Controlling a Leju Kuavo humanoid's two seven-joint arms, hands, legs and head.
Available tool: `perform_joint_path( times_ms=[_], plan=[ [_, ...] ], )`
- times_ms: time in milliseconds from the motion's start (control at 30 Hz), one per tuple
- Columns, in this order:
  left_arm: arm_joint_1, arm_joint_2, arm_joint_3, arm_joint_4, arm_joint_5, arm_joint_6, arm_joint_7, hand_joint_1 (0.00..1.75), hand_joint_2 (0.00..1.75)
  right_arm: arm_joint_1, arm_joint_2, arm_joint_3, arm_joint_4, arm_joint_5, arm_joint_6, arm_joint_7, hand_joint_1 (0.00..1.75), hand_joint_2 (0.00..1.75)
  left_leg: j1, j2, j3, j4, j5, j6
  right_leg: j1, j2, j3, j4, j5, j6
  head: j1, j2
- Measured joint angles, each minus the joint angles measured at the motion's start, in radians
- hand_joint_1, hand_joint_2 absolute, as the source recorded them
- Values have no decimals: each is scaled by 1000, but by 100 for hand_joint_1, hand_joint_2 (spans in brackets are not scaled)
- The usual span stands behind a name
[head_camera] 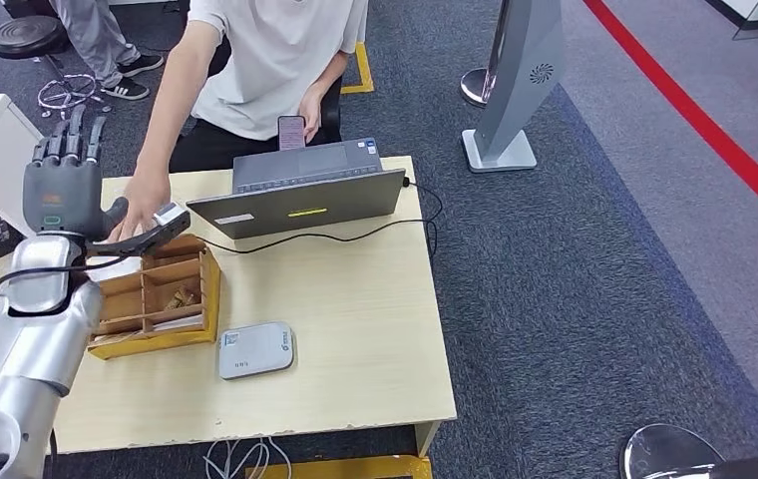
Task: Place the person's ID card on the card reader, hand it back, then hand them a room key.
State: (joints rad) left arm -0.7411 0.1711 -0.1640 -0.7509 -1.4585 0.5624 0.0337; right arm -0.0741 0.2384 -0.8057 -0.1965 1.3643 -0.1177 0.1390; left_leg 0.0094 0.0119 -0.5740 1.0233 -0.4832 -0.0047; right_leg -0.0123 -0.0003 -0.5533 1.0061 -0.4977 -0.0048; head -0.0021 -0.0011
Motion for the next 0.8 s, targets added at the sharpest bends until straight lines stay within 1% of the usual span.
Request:
perform_joint_path(
  times_ms=[67, 133, 200, 300, 367, 433, 467, 533, 600, 667, 733, 800],
  plan=[
    [119, 25, 36, -139, 44, -14, -37, 0, 175, 3, 0, -11, 0, -10, -6, -5, 0, 175, 0, 5, 1, 0, -2, -1, 0, 5, -1, 0, 0, -1, -1, 0],
    [213, 44, 74, -246, 64, -25, -58, 0, 175, 9, 0, -19, 0, -11, -8, -5, 0, 175, 1, 6, 0, 0, -3, -1, 1, 5, -3, 0, -1, -2, -1, 0],
    [268, 56, 105, -317, 67, -35, -70, 0, 175, 11, 0, -24, 0, -11, -8, -5, 0, 175, 1, 3, -1, 0, -3, -1, 1, 3, -3, 0, -2, -2, -1, 0],
    [323, 75, 138, -392, 82, -38, -76, 0, 175, 9, 0, -31, 0, -18, -10, -3, 0, 175, 1, 2, -2, -1, -3, -2, 1, 2, -2, 1, -2, -2, 0, 0],
    [396, 109, 180, -453, 143, -29, -83, 0, 175, 10, 0, -39, 0, -26, -11, 2, 0, 175, 1, 8, 0, -2, -4, -3, 2, 7, -1, 1, -2, -3, 1, 0],
    [497, 156, 262, -514, 264, -19, -118, 0, 175, 14, 0, -46, 0, -28, -13, 5, 0, 175, 1, 15, 4, -3, -7, -6, 2, 14, -1, 2, -3, -4, 0, 0],
    [549, 179, 321, -535, 336, -17, -154, 0, 175, 18, 0, -49, 0, -29, -14, 5, 0, 175, 2, 17, 4, -3, -7, -6, 2, 17, -1, 2, -4, -5, -1, 0],
    [637, 223, 470, -554, 466, -33, -265, 0, 175, 23, -1, -56, 0, -32, -17, 5, 0, 175, 3, 18, 4, -3, -8, -7, 3, 17, -3, 3, -6, -7, -2, 0],
    [698, 257, 653, -547, 548, -86, -400, 0, 175, 25, -1, -62, 0, -33, -22, 4, 0, 175, 5, 17, 3, -3, -9, -8, 5, 16, -4, 3, -7, -10, -1, 0],
    [730, 286, 852, -514, 583, -160, -510, 0, 175, 25, -2, -67, 0, -28, -25, 3, 0, 175, 6, 16, 2, -3, -10, -10, 7, 15, -4, 3, -8, -11, -1, 0],
    [738, 311, 1051, -450, 589, -227, -567, 0, 175, 25, -4, -71, 0, -24, -28, 1, 0, 175, 8, 15, 3, -3, -10, -11, 8, 14, -4, 3, -9, -12, -2, 0],
    [736, 335, 1232, -368, 597, -267, -559, 0, 175, 26, -6, -75, 0, -23, -29, 0, 0, 175, 8, 14, 3, -3, -11, -12, 8, 13, -3, 3, -10, -13, -2, 0]
  ],
)
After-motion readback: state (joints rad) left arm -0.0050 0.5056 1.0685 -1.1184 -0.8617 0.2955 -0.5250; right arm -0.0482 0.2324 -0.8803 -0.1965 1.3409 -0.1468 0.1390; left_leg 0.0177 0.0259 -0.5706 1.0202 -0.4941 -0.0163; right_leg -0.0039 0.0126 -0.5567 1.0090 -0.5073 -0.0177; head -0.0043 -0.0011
